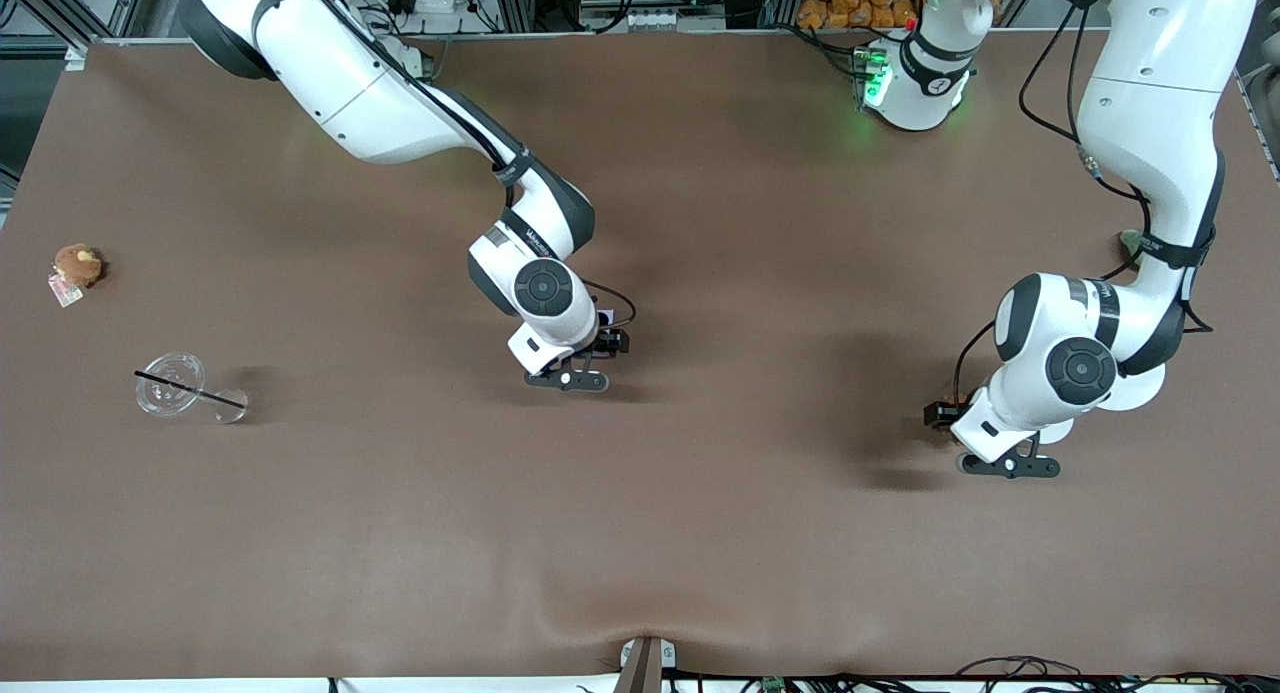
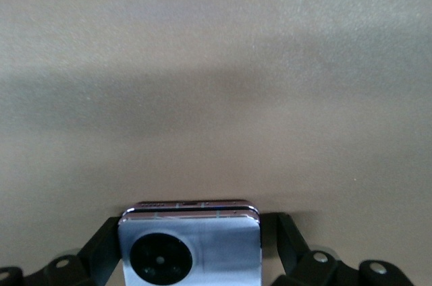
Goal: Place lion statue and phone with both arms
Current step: 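Lower the lion beside the white lamp and open the left gripper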
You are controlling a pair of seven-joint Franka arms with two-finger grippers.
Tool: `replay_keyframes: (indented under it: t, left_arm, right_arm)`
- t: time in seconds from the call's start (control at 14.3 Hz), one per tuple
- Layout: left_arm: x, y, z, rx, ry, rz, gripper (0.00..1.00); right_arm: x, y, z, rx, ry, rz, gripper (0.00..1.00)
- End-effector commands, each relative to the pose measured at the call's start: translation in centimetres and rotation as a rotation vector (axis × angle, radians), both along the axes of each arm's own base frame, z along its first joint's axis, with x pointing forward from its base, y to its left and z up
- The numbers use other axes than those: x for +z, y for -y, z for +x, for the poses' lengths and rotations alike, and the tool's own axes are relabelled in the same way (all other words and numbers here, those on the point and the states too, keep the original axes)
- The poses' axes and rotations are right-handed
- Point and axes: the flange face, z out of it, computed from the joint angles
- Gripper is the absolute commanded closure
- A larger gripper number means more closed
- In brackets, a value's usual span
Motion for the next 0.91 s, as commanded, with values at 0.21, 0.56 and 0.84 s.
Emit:
replay_keyframes:
  t: [0.21, 0.56, 0.84]
  left_arm:
    - [8.8, 1.6, -0.9, 0.022, 0.035, 0.026, 0.00]
    - [16.7, 2.1, -2.3, 0.034, 0.055, 0.067, 0.00]
    - [23.6, 3.0, -3.1, 0.043, 0.041, 0.045, 0.00]
  right_arm:
    - [-0.1, -0.1, -0.3, 0.029, 0.042, -0.048, 0.91]
    - [4.8, 6.4, 6.1, -0.023, 0.118, -0.019, 0.90]
    - [5.9, 17.7, 12.4, 0.036, 0.127, -0.057, 0.88]
